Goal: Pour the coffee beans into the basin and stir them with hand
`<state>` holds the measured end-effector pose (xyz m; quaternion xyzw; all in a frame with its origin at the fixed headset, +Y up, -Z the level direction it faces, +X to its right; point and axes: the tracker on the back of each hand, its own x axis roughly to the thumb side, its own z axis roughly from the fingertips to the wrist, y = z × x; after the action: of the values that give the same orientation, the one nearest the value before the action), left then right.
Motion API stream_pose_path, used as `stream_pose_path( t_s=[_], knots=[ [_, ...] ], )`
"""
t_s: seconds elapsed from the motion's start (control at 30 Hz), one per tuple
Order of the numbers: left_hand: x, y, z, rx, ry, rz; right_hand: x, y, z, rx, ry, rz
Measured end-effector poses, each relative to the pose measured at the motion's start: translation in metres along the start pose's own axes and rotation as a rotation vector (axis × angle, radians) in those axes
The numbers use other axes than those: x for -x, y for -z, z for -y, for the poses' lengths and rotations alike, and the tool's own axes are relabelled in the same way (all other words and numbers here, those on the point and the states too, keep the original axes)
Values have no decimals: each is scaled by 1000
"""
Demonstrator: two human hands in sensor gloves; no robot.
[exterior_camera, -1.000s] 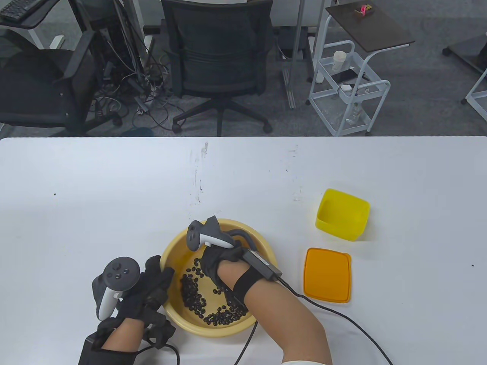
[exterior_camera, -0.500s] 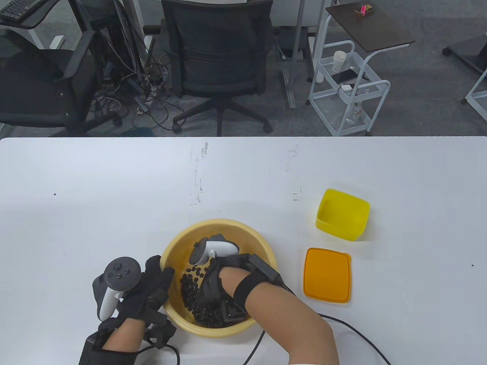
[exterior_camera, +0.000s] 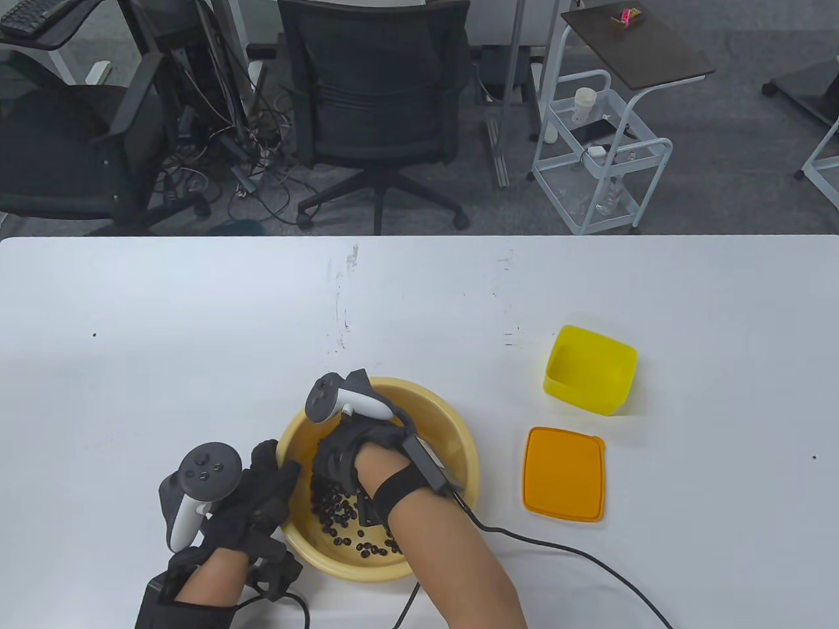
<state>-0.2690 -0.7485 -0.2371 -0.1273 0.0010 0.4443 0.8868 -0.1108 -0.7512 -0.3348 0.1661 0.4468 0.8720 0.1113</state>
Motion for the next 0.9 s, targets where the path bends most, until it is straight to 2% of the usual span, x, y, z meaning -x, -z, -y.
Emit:
stream_pose_path(
  t_s=[0.43,0.57,0.73,0.83,0.9],
  knots=[
    [1,-1,0,-4,-7,-3,-9,0,-2,38,-181,-79],
    [1,-1,0,-4,-11,-3,-8,-1,1,103,-345,-197],
    [1,-1,0,-9,-8,-7,1,-3,1,99,-415,-296],
    [1,-1,0,-11,-8,-9,15,-4,-2,60,-470,-387],
    [1,-1,0,-11,-7,-9,23,-7,-4,31,-445,-394]
  ],
)
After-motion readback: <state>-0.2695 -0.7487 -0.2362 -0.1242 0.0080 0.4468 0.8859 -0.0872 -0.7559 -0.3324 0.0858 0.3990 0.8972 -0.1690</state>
